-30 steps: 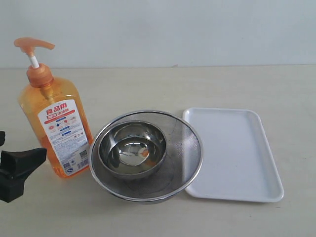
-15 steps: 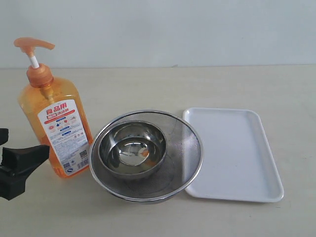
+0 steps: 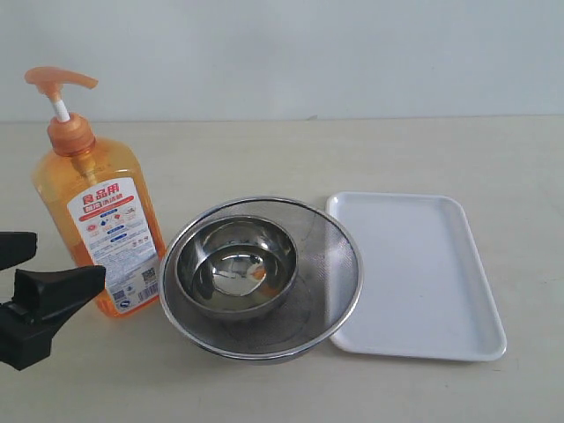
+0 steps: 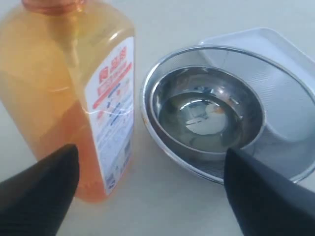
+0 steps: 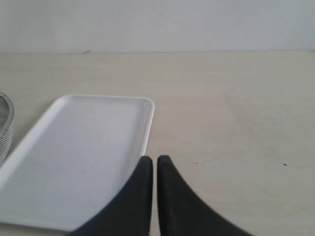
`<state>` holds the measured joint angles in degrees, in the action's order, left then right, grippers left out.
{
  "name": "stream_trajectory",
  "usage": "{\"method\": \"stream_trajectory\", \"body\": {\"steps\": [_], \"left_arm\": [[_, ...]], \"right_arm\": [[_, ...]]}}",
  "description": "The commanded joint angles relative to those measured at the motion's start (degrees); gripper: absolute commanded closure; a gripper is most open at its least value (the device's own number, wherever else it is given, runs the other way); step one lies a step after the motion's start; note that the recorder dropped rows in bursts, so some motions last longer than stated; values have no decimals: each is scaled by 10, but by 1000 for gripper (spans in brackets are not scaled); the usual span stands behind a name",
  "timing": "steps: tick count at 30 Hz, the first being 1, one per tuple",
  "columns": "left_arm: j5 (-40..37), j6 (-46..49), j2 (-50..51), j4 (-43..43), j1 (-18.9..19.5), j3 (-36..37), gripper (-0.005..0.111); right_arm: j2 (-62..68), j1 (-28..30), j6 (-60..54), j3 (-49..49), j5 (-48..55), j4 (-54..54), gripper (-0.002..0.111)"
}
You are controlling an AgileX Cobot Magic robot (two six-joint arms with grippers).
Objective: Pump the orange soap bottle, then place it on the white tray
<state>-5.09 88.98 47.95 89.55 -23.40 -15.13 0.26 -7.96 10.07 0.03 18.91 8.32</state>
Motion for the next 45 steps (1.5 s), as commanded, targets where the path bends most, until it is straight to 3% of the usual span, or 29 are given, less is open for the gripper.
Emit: {"method": "stream_trajectory", "body": {"steps": [1, 4, 6, 7, 10, 11, 12, 13, 15, 22, 27, 29, 32, 37, 39, 42, 45], "left_arm": [[-54, 7, -3, -1, -5, -5, 32], [-74, -27, -3, -58, -5, -10, 32], [-77, -141, -3, -157, -5, -18, 32], [-69, -305, -3, -302, -5, -32, 32], [-12, -678, -3, -658, -12, -36, 32], [22, -875, -3, -829, -18, -30, 32], [68, -1009, -2, -956, -24, -19, 32], [161, -1063, -2, -1057, -24, 10, 32], [244, -1044, -2, -1118, -24, 49, 32], [210, -1044, -2, -1147, -22, 80, 32], [273, -1163, -2, -1291, 9, 96, 32], [277, -1198, -2, -1308, 26, 98, 32], [277, -1196, -2, -1260, 49, 110, 32], [311, -1051, -3, -1101, 78, 131, 32], [341, -1044, -3, -1108, 78, 131, 32], [378, -1092, -3, -1217, 79, 131, 32], [347, -1133, -3, -1253, 95, 132, 32]], "right_arm": [[-3, 4, -1, 0, -5, 0, 108], [-3, 4, -1, 0, -5, 0, 108], [-3, 4, -1, 0, -5, 0, 108], [-3, 4, -1, 0, -6, 0, 108], [-3, 4, -1, 0, -5, 0, 108], [-3, 4, -1, 0, -5, 0, 108], [-3, 4, -1, 0, -5, 0, 108], [-3, 4, -1, 0, -5, 0, 108], [-3, 4, -1, 0, -5, 0, 108], [-3, 4, -1, 0, -5, 0, 108], [-3, 4, -1, 0, -5, 0, 108], [-3, 4, -1, 0, -5, 0, 108], [-3, 4, -1, 0, -5, 0, 108], [-3, 4, -1, 0, -5, 0, 108], [-3, 4, -1, 0, -5, 0, 108], [-3, 4, -1, 0, -5, 0, 108], [-3, 4, -1, 0, -5, 0, 108]]}}
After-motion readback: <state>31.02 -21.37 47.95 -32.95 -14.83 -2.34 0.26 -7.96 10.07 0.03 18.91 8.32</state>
